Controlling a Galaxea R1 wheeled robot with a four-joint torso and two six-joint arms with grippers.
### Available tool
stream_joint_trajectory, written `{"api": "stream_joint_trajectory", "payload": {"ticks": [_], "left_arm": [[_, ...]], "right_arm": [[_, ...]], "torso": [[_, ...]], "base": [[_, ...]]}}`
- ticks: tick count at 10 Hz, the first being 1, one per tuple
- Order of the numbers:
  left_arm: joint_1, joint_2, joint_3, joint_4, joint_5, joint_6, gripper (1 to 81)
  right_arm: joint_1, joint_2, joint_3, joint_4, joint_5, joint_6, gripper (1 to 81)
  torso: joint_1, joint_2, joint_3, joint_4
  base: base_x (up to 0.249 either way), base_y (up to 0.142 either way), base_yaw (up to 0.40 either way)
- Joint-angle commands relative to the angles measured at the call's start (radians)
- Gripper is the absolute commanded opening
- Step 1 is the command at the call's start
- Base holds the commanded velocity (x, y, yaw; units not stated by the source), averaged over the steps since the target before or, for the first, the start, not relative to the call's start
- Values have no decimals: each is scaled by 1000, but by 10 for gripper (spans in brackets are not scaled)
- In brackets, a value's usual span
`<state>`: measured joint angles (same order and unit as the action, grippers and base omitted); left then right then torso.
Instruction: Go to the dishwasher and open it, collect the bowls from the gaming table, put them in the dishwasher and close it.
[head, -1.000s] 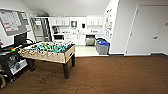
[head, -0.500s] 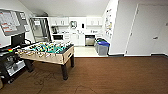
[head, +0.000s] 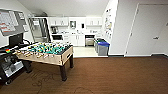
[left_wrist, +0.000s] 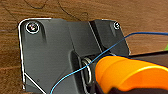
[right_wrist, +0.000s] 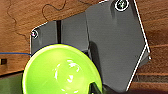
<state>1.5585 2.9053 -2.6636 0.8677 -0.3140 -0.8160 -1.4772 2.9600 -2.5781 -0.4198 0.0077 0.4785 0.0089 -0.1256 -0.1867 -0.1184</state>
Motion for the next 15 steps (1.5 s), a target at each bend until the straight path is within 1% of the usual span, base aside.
{"api": "stream_joint_trajectory", "payload": {"ticks": [1,15], "left_arm": [[-33,-17,1,4,24,-5,10],[-30,-7,1,8,24,-5,10]], "right_arm": [[50,-3,6,-5,-43,-1,10],[45,-8,6,-7,-37,-1,10]], "torso": [[0,0,0,0],[0,0,0,0]], "base": [[83,0,0],[95,0,0]]}}
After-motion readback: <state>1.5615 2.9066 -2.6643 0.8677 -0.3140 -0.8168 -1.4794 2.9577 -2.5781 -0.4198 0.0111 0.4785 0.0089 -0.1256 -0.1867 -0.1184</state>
